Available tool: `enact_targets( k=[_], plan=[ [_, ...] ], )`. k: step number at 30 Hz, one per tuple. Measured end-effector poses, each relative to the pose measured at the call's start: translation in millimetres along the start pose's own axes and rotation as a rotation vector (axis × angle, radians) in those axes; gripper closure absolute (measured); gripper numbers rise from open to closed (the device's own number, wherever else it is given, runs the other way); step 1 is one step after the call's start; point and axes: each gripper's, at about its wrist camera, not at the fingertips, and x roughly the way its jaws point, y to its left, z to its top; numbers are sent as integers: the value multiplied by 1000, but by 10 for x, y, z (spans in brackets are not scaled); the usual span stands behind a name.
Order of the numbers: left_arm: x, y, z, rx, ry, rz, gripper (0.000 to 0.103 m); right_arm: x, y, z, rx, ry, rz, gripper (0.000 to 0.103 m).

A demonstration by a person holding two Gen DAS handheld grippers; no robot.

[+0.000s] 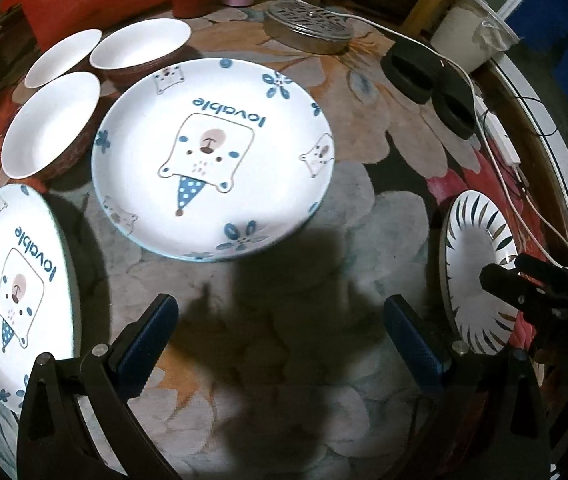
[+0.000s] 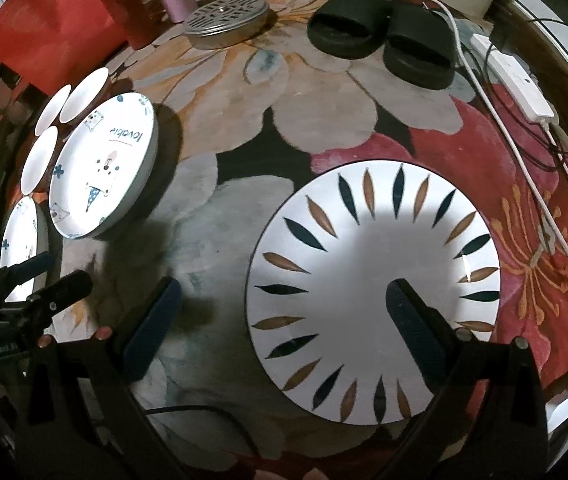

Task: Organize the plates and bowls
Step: 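Lower the leaf-pattern plate onto the cloth and open the right tool, then grasp the rim of a bear-print plate with the right tool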

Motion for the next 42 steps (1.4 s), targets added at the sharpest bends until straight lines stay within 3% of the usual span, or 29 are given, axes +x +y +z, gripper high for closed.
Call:
enact_targets(
  k=[30, 42],
  plan=[
    [-90, 706, 199, -172, -68, 14, 1, 214, 579, 287, -89, -4, 67, 0],
    [-91, 1104, 459, -320, -132, 9, 1, 463, 739, 662, -98, -18, 139, 2]
  ],
)
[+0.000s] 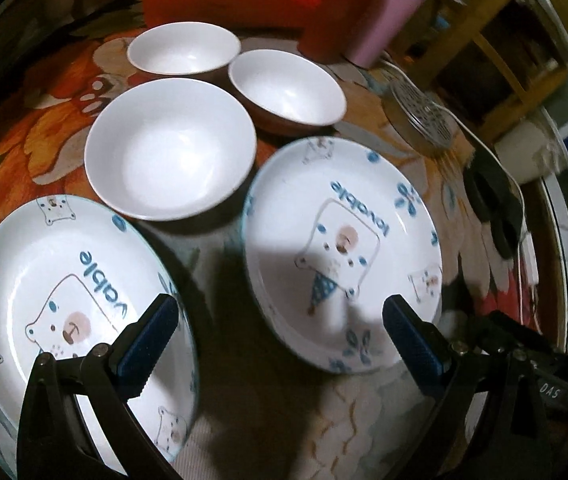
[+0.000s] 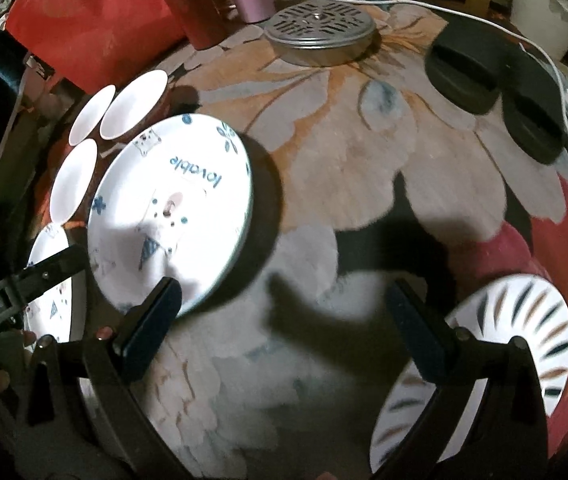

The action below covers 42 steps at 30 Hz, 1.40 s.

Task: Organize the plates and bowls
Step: 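Grasp the rim of a bear-print plate with the right tool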

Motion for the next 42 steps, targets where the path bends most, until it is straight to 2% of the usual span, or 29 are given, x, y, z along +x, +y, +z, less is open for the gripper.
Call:
enact_targets(
  k=[3, 5, 9, 10, 11, 12, 13, 14, 16, 18, 19, 22, 27, 42],
  plan=[
    [33, -17, 49, 0, -7, -8, 2, 70, 13, 111, 4, -9, 16, 3],
    [72, -48, 86, 13, -8, -31, 3, 128, 30, 193, 3, -10, 25, 8],
    [166, -45, 126, -9, 12, -44, 17, 271, 56, 337, 7, 13, 41, 21],
    [200, -37, 132, -17, 21, -45, 19, 314, 54, 372, 17, 24, 52, 24],
    [222, -28, 136, -22, 25, -47, 23, 344, 50, 394, 24, 32, 59, 26],
    [244, -24, 139, -24, 29, -49, 32, 376, 50, 416, 26, 40, 64, 30],
    [274, -24, 146, -22, 36, -47, 42, 412, 51, 438, 27, 49, 71, 35],
    [308, -21, 154, -20, 45, -41, 45, 449, 51, 453, 29, 60, 79, 39],
    [387, 7, 180, -28, 64, -41, 53, 512, 54, 475, 32, 79, 92, 59],
    [419, 26, 199, -26, 64, -23, 65, 570, 82, 486, 16, 96, 88, 75],
    [432, 25, 215, -17, 63, -11, 67, 593, 96, 500, 5, 99, 87, 80],
    [470, 28, 250, 3, 74, 17, 76, 653, 157, 497, -26, 109, 83, 88],
    [482, 26, 232, 61, 76, 47, 83, 651, 195, 471, -49, 109, 82, 88],
    [282, -51, -78, 147, 80, 48, 83, 386, 162, 104, -86, 109, 93, 90]
  ],
)
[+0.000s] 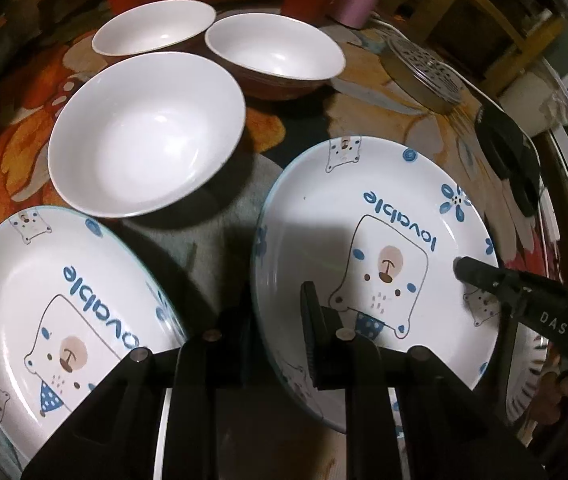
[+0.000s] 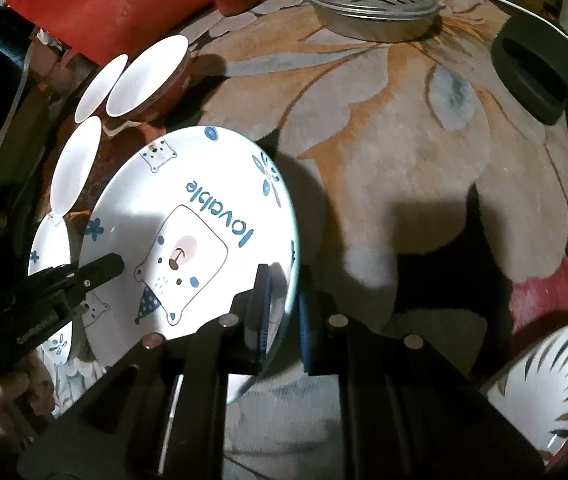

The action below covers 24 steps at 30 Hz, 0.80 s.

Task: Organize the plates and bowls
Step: 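Grasp the rim of a bear-print plate with the right tool, then carry the bear-print plate and lower it onto the leaf-pattern plate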

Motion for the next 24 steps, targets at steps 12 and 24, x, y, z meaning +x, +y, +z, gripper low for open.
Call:
enact_targets(
  k=[12, 24],
  plan=[
    [-238, -267, -158, 85, -5, -14, 83, -304, -59, -247, 21, -20, -36, 90],
    [-381, -725, -310, 185, -3, -50, 83, -704, -321, -552, 98, -41, -69, 90]
  ],
)
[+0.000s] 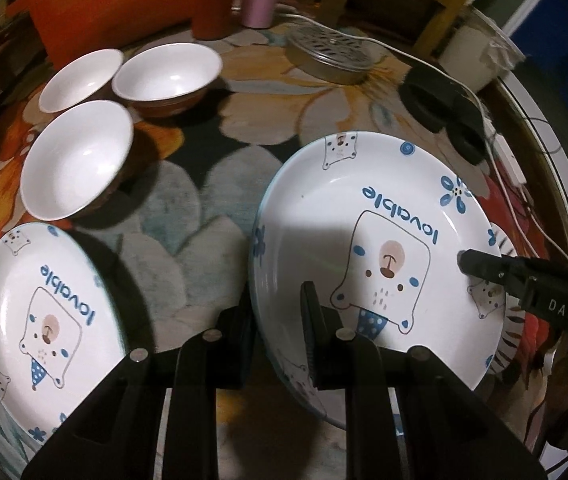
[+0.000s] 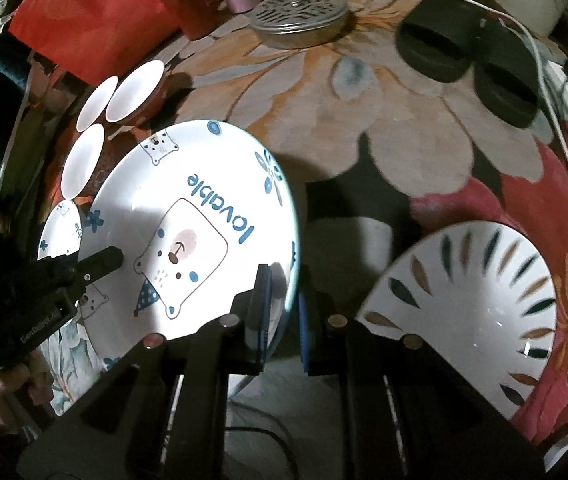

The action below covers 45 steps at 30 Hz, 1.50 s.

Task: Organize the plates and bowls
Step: 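Carry the bear-print plate and lower it onto the leaf-pattern plate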

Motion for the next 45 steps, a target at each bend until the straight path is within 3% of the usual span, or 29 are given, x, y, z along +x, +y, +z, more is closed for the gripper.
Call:
enact_targets(
  k=[25, 35, 45],
  plan=[
    [223, -1200, -147, 178, 53, -102, 83, -583, -986, -430, 148, -13, -98, 90],
    [375, -1749, -239, 279, 77, -131, 83, -686, -1446, -704, 246, 11, -132, 90],
    [591, -2009, -348, 359, 119, -119, 83, -587, -1754, -881, 312, 58, -121, 90]
  ],
)
